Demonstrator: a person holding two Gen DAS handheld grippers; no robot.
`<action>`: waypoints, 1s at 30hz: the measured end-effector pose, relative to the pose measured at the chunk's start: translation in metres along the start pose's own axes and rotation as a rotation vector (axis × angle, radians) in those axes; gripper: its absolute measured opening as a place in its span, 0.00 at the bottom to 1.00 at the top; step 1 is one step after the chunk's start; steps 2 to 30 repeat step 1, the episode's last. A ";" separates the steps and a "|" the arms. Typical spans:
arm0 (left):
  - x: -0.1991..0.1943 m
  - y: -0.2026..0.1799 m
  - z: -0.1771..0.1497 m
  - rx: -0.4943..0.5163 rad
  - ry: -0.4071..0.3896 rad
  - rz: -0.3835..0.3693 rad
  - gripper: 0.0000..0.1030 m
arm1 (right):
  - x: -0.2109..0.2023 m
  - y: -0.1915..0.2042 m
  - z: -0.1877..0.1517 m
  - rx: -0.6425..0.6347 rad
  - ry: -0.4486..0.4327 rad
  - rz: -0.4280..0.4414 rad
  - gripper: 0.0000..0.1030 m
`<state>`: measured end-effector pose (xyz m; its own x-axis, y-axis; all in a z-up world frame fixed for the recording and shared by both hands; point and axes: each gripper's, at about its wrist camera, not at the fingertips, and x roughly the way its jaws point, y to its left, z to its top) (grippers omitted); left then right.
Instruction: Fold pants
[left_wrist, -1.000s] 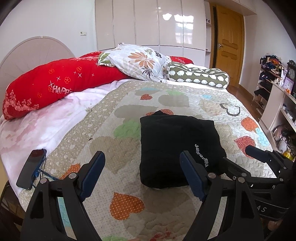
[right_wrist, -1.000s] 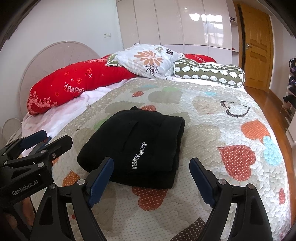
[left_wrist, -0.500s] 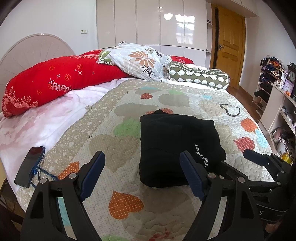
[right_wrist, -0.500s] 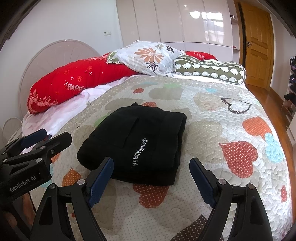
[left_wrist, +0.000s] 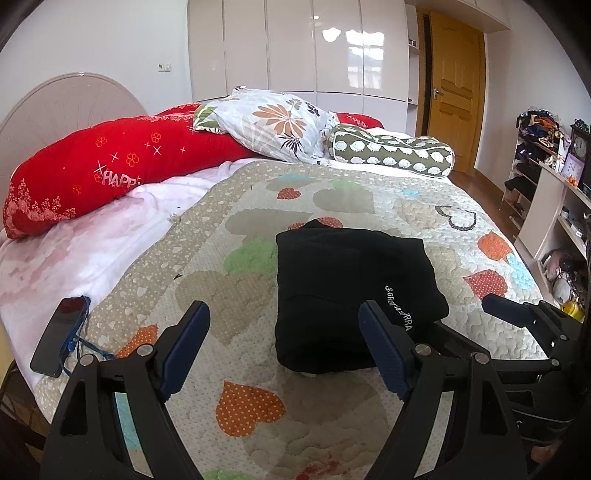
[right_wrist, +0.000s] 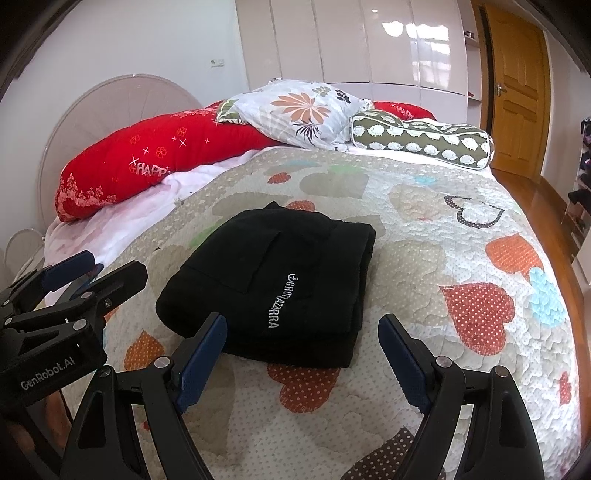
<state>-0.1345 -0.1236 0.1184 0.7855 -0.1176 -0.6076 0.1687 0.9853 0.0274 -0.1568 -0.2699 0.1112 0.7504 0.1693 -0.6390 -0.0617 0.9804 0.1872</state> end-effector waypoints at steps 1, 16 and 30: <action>0.000 -0.001 0.000 -0.001 0.000 -0.003 0.81 | 0.000 0.000 0.000 -0.003 0.000 -0.001 0.83; 0.000 -0.001 0.000 -0.001 0.000 -0.003 0.81 | 0.000 0.000 0.000 -0.003 0.000 -0.001 0.83; 0.000 -0.001 0.000 -0.001 0.000 -0.003 0.81 | 0.000 0.000 0.000 -0.003 0.000 -0.001 0.83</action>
